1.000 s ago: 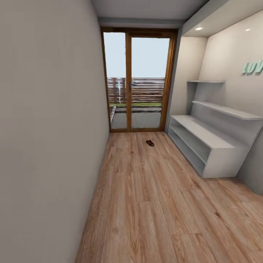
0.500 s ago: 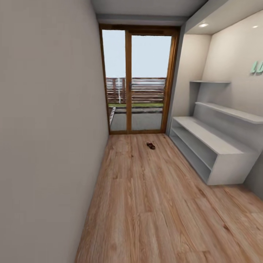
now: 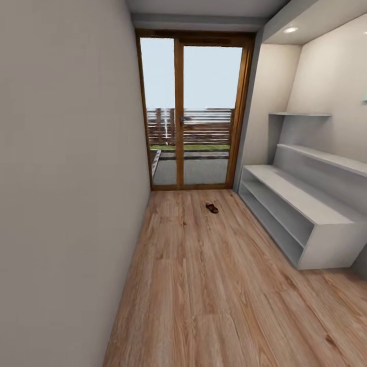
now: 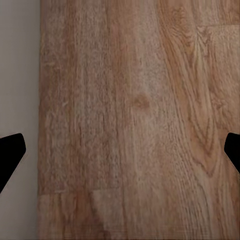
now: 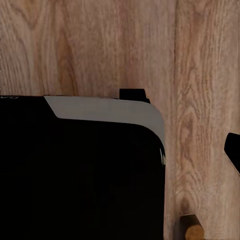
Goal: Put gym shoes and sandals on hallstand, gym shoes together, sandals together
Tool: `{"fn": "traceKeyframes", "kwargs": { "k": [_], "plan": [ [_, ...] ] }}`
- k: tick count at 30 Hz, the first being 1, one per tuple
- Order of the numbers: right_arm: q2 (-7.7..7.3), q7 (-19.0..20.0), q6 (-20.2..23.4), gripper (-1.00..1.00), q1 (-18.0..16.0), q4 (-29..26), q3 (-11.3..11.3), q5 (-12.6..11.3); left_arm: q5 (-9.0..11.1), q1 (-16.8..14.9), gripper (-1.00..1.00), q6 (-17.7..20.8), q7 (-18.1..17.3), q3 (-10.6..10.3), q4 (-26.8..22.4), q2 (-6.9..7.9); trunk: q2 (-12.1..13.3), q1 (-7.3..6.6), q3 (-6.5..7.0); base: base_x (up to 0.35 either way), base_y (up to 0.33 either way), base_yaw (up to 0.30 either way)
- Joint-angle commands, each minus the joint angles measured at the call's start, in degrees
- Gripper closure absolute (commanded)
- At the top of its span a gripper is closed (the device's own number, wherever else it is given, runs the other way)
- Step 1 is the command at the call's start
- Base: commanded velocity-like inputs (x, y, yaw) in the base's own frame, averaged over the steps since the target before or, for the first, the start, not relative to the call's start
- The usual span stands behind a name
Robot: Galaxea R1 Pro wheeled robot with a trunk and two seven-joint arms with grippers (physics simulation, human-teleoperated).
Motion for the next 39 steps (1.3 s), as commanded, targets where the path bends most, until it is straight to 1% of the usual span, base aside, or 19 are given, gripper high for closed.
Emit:
{"fn": "traceKeyframes", "kwargs": {
  "k": [1,26,31,39],
  "plan": [
    [-0.01,-0.01,-0.02,-1.0,-0.01,-0.04,0.02,0.02,-0.03,-0.02,-1.0,-0.18,-0.1,0.0,0.03,-0.01,-0.02,0.03,-0.05,0.348,0.0,0.0],
    [-0.01,-0.01,-0.03,-1.0,-0.01,-0.04,0.02,0.02,-0.04,-0.03,-1.0,-0.18,-0.1,0.0,0.03,-0.01,-0.02,0.03,-0.05,0.337,0.0,0.0],
    [-0.01,-0.01,0.02,-1.0,-0.01,-0.04,-0.02,-0.16,-0.06,-0.02,-1.0,-0.18,-0.1,0.0,0.03,-0.04,-0.02,0.03,-0.05,0.116,0.0,0.0],
    [-0.1,-0.01,0.05,-1.0,-0.01,-0.55,-0.53,-0.61,-0.03,-0.04,-1.0,-0.18,-0.1,0.0,0.03,0.0,-0.02,0.03,-0.05,0.015,0.0,0.0]
  ]
}}
